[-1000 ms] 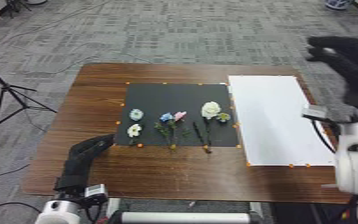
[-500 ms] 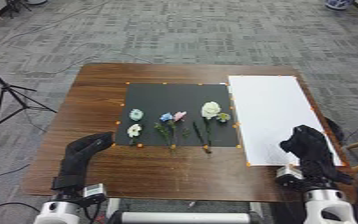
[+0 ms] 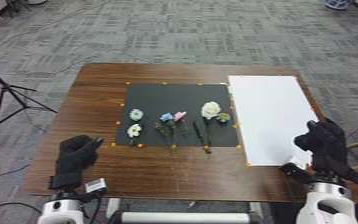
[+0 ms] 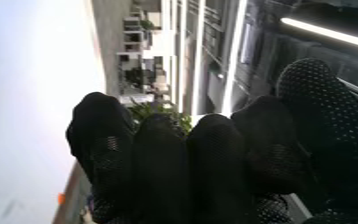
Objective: Arrange flowers
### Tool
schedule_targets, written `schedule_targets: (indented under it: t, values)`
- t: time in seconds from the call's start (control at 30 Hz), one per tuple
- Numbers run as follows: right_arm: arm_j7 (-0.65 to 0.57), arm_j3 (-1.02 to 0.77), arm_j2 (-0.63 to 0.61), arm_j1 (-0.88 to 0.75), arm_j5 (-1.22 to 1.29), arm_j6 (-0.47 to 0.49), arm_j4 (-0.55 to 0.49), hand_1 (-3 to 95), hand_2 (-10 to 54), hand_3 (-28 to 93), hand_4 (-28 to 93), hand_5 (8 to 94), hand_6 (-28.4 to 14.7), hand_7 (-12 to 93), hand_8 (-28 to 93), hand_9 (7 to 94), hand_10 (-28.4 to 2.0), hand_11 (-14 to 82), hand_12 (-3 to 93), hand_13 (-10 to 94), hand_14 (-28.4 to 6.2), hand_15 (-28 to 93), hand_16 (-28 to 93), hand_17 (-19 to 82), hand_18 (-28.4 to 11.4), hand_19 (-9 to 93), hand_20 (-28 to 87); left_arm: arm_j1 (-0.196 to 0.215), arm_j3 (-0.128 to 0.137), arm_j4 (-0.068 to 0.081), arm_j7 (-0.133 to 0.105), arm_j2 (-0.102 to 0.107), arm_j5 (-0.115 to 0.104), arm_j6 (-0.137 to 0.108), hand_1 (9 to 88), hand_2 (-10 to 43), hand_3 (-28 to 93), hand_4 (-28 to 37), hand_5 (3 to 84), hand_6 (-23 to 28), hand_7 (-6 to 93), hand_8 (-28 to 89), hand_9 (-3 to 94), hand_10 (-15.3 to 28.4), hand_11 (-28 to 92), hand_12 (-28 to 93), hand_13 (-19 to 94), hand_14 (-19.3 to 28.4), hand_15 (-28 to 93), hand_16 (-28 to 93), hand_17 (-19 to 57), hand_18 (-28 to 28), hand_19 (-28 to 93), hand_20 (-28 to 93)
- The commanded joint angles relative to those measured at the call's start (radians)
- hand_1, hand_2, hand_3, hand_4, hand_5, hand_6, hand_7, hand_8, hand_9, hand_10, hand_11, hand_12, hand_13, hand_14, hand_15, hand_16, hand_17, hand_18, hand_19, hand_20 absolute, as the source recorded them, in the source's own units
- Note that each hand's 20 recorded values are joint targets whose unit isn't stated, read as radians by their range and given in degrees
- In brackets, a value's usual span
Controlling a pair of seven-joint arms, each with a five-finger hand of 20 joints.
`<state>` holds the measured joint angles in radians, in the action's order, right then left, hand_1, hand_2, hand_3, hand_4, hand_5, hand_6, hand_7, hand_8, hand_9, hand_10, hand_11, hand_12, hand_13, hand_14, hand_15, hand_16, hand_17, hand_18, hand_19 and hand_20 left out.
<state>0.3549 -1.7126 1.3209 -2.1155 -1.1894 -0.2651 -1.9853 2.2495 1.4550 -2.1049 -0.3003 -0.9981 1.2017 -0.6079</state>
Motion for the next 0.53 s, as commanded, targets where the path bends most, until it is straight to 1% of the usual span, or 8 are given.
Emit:
schedule_targets:
  t: [0.03, 0.17, 0.23, 0.3, 0.37, 0.43, 0.47, 0.53]
  values:
    - [0.016, -0.050, 0.040, 0.012, -0.059, 0.207, 0.031, 28.2, -1.4, 81, -7, 83.8, 10.1, 76, 76, 93.7, -5.3, 79.6, 76.3, 91, -13.0, 93, 81, 59, -26.8, 93, 86, -0.009, 0.035, 0.017, -0.039, 0.002, 0.011, 0.097, 41.1, -9.5, 66, 1.1, 79.0, -6.9, 73.3, 55, 84.6, 12.6, 81, 68, 84, 17.6, 93, 64, 55.5, 28.4, 93, 91]
    - [0.025, -0.028, 0.053, -0.011, -0.026, 0.130, 0.022, 28.2, 0.1, 80, -10, 81.3, 9.9, 76, 71, 91.9, -5.8, 76.4, 79.9, 86, -13.6, 93, 81, 52, -25.4, 93, 82, -0.004, 0.020, 0.020, -0.040, -0.007, -0.001, 0.072, 41.4, -9.4, 66, 3.0, 79.5, -6.8, 73.1, 58, 84.8, 12.3, 82, 68, 84, 17.7, 93, 65, 54.7, 28.4, 93, 91]
    - [0.037, -0.042, 0.070, -0.025, -0.030, 0.156, 0.022, 28.9, 0.1, 80, -13, 75.3, 8.2, 76, 50, 86.3, -8.0, 71.7, 73.1, 78, -13.5, 93, 71, 45, -24.4, 93, 72, -0.002, 0.007, 0.025, -0.055, -0.009, 0.000, 0.046, 41.8, -7.7, 65, -0.2, 78.0, -6.9, 73.2, 57, 83.5, 12.5, 82, 67, 81, 18.0, 93, 63, 50.5, 28.4, 93, 88]
    - [0.051, -0.073, 0.086, -0.035, -0.060, 0.241, 0.023, 30.9, -4.1, 76, -15, 63.7, 5.1, 64, 36, 70.7, -11.1, 58.6, 57.2, 63, -14.5, 78, 59, 33, -20.9, 73, 62, 0.004, -0.001, 0.030, -0.052, -0.007, 0.050, 0.025, 41.6, -6.0, 64, -4.0, 73.0, -5.5, 73.6, 34, 77.7, 12.9, 79, 58, 74, 16.8, 93, 51, 41.5, 27.7, 93, 75]
    - [0.058, -0.096, 0.089, -0.034, -0.136, 0.289, 0.023, 20.4, -6.2, 79, -16, 52.0, 3.4, 44, 3, 58.5, -13.0, 30.9, 36.5, 51, -13.4, 40, 42, 21, -16.5, 39, 47, 0.013, 0.006, 0.039, -0.033, -0.012, 0.167, 0.032, 40.3, -4.1, 62, -8.3, 64.4, -0.6, 59.9, 27, 67.6, 13.6, 63, 40, 57, 16.0, 81, 23, 25.6, 22.9, 76, 54]
    - [0.080, -0.112, 0.091, -0.025, -0.238, 0.297, 0.031, 12.8, -8.6, 79, -17, 37.3, 2.4, 26, -6, 42.6, -13.2, 10.5, 25.2, 31, -12.2, 12, 33, 8, -11.4, 12, 32, 0.023, 0.027, 0.045, 0.026, -0.014, 0.371, 0.059, 36.8, -5.9, 66, -12.3, 59.2, 0.0, 48.9, 11, 61.5, 13.4, 48, 29, 48, 16.1, 59, 10, 13.8, 16.4, 44, 39]
    - [0.093, -0.115, 0.087, -0.025, -0.295, 0.286, 0.032, 9.0, -9.3, 78, -18, 28.0, 2.2, 18, -9, 33.8, -12.7, 3.5, 20.7, 21, -11.4, 2, 29, 2, -8.7, 3, 26, 0.017, 0.025, 0.054, 0.029, -0.011, 0.435, 0.053, 32.5, -8.1, 70, -15.4, 51.2, -1.1, 35.8, -4, 50.5, 11.8, 30, 19, 36, 12.9, 29, 6, 4.5, 11.4, 19, 27]
    - [0.129, -0.120, 0.088, -0.041, -0.368, 0.249, 0.030, 5.1, -9.5, 78, -20, 20.3, 1.9, 14, -9, 25.9, -12.0, -1.0, 16.5, 14, -10.2, -6, 26, -2, -6.8, -3, 21, 0.015, 0.031, 0.063, 0.062, -0.018, 0.566, 0.048, 28.2, -9.4, 71, -18.7, 39.1, -1.3, 21.8, -11, 36.1, 8.7, 15, 10, 20, 7.5, 5, 3, -5.3, 4.9, 0, 16]
